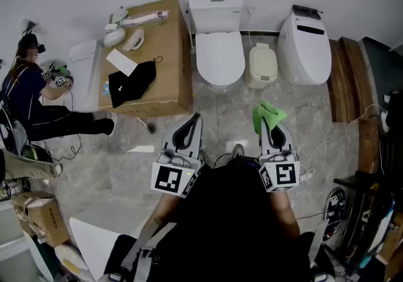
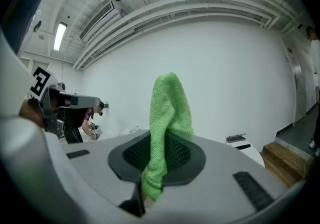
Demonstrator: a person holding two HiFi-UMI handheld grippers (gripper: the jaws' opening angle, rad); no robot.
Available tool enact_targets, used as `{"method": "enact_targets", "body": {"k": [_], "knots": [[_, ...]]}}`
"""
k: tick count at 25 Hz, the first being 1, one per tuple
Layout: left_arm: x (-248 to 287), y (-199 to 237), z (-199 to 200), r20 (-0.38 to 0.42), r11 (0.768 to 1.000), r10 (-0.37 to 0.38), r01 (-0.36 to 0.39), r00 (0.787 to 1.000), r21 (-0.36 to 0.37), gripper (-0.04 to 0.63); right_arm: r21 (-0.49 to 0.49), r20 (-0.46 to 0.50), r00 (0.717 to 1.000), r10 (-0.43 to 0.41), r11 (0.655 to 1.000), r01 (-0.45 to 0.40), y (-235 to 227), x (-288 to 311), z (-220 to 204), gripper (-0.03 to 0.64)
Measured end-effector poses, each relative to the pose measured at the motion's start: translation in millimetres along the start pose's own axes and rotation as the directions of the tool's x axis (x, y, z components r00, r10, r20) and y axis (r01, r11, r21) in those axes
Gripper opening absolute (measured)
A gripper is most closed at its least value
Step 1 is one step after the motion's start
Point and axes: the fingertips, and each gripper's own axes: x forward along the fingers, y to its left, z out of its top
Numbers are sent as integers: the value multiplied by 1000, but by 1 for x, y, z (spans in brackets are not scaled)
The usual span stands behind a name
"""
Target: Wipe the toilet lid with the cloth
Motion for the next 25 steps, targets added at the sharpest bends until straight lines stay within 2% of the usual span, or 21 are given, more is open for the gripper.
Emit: {"method": "enact_targets", "body": {"k": [14, 25], "knots": [[18, -16, 3, 3, 1000, 24, -24, 1000, 5, 2, 21, -2, 1000, 20, 1000, -20, -23, 6, -1, 52], [49, -48, -5, -7, 994, 105, -105, 994, -14, 2, 14, -33, 992, 120, 993, -120, -63, 11, -17, 52]]}}
